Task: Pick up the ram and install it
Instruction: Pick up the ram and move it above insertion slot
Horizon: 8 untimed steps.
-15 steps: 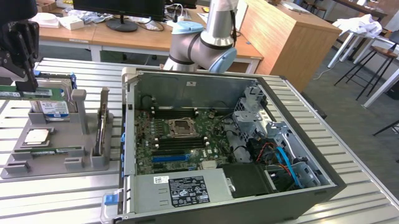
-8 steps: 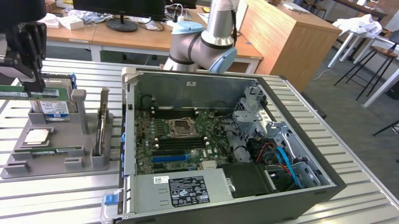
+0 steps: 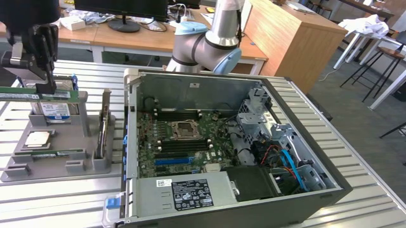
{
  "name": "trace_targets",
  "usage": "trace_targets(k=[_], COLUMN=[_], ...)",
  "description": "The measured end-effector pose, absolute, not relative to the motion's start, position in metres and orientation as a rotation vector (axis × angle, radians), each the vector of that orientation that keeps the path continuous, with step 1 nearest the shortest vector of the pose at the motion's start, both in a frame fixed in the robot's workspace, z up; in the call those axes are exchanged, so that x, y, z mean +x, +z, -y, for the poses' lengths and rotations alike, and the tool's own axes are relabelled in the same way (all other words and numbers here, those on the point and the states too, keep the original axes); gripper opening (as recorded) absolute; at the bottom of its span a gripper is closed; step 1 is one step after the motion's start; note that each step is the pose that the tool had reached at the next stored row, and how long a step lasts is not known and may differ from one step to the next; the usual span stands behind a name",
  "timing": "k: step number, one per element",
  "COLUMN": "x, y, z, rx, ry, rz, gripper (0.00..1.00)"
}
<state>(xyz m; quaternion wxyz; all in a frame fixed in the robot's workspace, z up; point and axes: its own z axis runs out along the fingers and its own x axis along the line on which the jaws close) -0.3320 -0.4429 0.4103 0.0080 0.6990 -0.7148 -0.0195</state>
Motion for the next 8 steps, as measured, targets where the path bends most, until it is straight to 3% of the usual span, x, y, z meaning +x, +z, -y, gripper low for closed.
trace_targets(k=[8], x=[-0.317], y=[0.41], z=[0.443], rx=[2.185], ry=[-0.061], rz=[2.234], gripper=[0.11])
